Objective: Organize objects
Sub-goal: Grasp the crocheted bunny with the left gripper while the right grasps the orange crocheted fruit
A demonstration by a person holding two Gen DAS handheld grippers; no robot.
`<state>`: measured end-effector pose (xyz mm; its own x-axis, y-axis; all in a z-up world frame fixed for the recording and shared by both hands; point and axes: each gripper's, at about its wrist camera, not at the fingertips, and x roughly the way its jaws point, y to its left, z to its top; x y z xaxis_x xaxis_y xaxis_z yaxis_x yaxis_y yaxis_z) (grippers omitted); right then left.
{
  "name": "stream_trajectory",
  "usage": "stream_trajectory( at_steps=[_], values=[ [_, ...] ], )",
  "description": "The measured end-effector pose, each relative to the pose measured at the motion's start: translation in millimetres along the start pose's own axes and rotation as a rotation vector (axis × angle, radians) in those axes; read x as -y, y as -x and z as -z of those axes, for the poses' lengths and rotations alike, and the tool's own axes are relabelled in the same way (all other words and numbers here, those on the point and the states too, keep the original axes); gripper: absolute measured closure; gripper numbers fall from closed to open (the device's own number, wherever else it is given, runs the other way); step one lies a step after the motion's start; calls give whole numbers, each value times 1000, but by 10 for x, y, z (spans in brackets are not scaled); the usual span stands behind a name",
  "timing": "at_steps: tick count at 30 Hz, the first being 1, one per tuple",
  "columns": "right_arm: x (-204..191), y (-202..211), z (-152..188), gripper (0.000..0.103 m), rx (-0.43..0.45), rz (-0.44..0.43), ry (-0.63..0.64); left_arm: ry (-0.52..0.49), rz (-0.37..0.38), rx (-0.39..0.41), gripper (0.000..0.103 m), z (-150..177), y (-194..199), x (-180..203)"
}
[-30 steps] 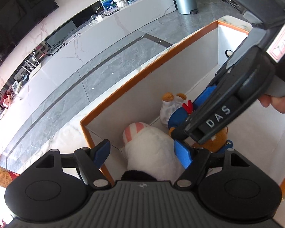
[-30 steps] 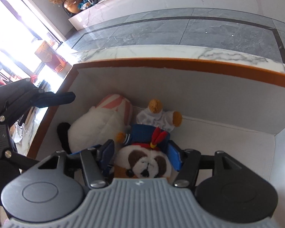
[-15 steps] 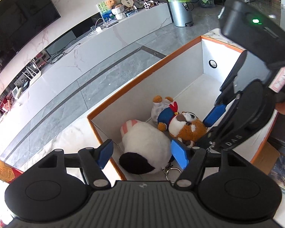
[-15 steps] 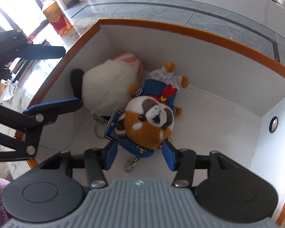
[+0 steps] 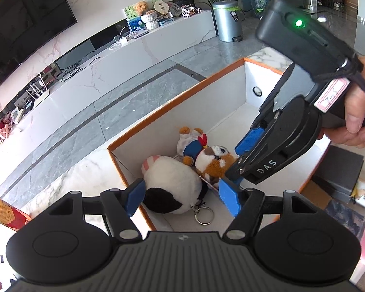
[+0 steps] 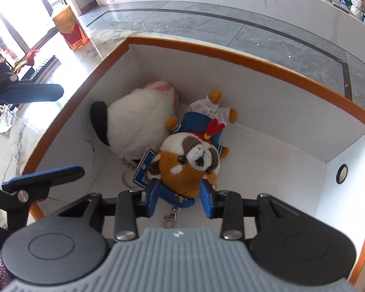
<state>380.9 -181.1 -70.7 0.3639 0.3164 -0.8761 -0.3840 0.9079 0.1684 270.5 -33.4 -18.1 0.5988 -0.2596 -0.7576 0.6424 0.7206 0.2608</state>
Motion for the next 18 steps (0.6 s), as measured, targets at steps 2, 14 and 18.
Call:
stream_trajectory(
  at_steps=[2, 14, 18],
  values=[
    [-55, 199, 31, 64, 43, -14, -1, 8, -4, 17, 23, -11, 135, -5],
    [-642, 1326, 966, 63, 304, -2, 3, -27, 24, 78, 23, 427, 860, 425],
    [-834, 1249, 1327, 63, 321, -7, -52, -34, 11, 31, 23, 711, 805, 577]
  ],
)
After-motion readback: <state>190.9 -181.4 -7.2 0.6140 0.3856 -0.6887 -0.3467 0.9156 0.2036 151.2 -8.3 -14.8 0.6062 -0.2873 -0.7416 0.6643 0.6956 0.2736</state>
